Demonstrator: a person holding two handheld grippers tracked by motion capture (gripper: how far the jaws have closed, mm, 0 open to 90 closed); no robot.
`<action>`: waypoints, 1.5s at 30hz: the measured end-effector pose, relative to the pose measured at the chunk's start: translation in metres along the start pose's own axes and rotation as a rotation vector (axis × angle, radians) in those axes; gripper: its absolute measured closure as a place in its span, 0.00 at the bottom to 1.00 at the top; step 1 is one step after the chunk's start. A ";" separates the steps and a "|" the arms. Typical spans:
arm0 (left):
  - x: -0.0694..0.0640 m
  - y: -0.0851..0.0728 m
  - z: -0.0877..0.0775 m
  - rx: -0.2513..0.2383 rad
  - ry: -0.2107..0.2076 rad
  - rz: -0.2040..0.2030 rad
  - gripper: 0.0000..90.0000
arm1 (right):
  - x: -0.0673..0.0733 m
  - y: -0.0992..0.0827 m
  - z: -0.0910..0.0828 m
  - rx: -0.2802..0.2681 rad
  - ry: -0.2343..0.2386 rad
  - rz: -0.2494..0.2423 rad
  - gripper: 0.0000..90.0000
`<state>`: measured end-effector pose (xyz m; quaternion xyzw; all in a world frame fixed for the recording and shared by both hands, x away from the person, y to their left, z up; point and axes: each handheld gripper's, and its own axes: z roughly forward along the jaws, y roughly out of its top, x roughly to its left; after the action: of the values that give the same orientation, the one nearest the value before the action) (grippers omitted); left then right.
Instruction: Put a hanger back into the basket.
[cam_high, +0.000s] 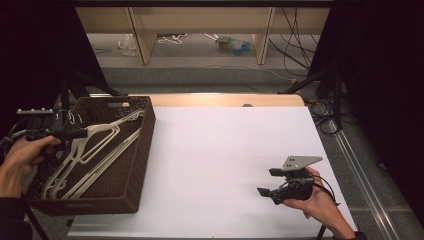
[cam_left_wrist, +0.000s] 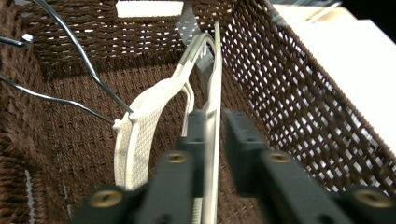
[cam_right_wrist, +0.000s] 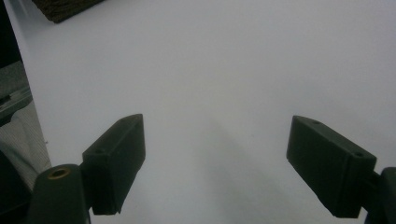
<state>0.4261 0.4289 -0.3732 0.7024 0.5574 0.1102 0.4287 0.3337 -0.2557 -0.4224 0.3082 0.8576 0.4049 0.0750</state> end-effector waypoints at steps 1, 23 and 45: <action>-0.001 0.001 -0.001 0.003 0.009 0.012 0.75 | 0.000 0.000 0.000 0.000 0.000 -0.002 0.23; -0.104 0.004 -0.044 -0.198 0.010 0.097 0.42 | 0.000 0.001 0.000 -0.024 -0.014 -0.007 0.22; -0.229 -0.051 0.016 -0.197 -0.260 0.324 0.25 | 0.006 0.001 0.002 -0.081 -0.023 0.006 0.19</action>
<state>0.3198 0.2209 -0.3460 0.7459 0.3638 0.1400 0.5400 0.3301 -0.2504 -0.4217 0.3121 0.8387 0.4358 0.0960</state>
